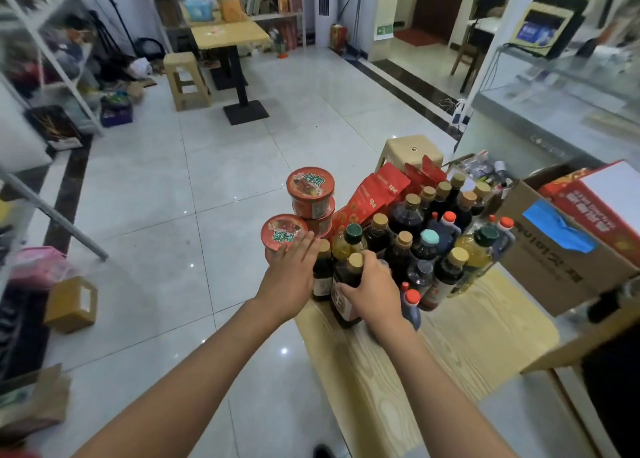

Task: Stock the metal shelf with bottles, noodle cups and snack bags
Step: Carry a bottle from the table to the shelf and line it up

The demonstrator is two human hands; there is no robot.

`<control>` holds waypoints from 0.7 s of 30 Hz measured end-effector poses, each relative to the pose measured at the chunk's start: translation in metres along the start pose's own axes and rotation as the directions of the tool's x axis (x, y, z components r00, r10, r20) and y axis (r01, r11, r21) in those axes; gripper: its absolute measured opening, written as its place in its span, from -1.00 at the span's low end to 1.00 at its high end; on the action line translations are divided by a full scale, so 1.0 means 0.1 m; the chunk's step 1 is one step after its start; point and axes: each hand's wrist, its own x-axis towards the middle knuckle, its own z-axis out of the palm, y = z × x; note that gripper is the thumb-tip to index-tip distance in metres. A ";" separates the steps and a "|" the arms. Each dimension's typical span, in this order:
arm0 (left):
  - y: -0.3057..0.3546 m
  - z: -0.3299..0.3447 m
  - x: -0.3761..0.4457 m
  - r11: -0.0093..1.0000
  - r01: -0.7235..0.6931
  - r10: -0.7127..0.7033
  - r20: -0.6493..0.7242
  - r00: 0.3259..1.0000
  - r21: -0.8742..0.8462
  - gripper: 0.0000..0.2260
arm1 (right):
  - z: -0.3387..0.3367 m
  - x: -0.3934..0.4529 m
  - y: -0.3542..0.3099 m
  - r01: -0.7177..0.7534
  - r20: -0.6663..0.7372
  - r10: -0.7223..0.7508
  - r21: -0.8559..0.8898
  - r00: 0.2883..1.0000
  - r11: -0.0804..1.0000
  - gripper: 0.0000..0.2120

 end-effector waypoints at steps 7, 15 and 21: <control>-0.20 -0.01 -0.20 0.999 -0.004 0.004 -0.001 1.000 0.037 -0.50 | 0.11 0.02 -0.04 -0.050 0.031 0.051 -0.003 0.998 0.999 -0.43; -0.39 -0.04 -0.48 0.998 -0.049 0.049 -0.016 0.999 -0.030 -0.50 | 0.08 -0.34 -0.27 0.002 0.076 0.002 -0.059 0.997 0.998 -0.41; -0.56 -0.16 -0.71 0.979 -0.047 0.049 0.007 0.999 -0.199 -0.52 | 0.06 -0.74 -0.76 0.021 0.107 -0.030 0.087 0.994 0.996 -0.32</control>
